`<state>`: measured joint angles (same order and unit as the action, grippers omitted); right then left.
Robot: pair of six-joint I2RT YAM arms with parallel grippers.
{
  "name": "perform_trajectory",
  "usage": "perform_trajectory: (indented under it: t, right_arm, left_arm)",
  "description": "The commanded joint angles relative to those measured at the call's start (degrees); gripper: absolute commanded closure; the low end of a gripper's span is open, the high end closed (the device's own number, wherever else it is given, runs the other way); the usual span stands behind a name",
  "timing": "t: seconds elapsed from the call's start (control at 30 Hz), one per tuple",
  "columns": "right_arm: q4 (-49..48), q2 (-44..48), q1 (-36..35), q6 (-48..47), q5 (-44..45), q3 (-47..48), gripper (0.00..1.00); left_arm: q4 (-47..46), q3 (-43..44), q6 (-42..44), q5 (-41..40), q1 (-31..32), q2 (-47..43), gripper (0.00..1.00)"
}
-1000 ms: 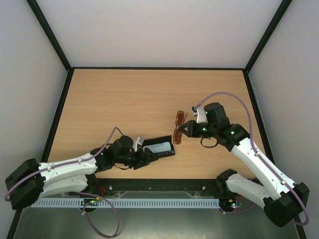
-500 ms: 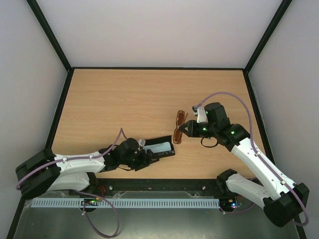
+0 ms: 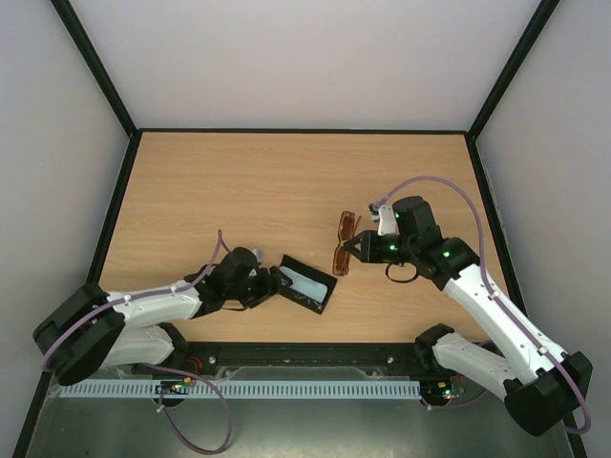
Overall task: Organize the sunglasses
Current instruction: Adjust the sunglasses case at the center of the board.
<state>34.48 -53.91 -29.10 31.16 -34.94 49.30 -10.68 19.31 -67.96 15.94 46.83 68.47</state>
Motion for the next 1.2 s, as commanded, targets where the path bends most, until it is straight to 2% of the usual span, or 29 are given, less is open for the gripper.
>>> perform_trajectory:
  t: [0.0,0.3,0.63,0.83,1.17]
  right_arm:
    - [1.1,0.9,0.4,-0.9,0.3,1.5,0.98]
    - [3.0,1.2,0.6,-1.9,1.0,2.6,0.98]
    - [3.4,2.8,0.9,-2.1,1.3,1.3,0.98]
    - [3.9,1.6,0.9,-2.4,1.2,2.0,0.98]
    - [6.0,0.1,0.9,-1.8,-0.4,5.1,0.99]
  left_arm:
    - [0.9,4.2,5.1,-1.0,-2.8,3.4,0.22]
    - [-0.4,11.1,8.9,-0.6,-4.4,11.4,0.22]
    - [-2.7,13.9,10.1,0.4,-4.5,16.7,0.22]
    - [-1.8,13.1,9.3,0.2,-4.5,12.7,0.21]
    - [7.7,15.1,11.7,-1.6,-6.3,3.3,0.2]
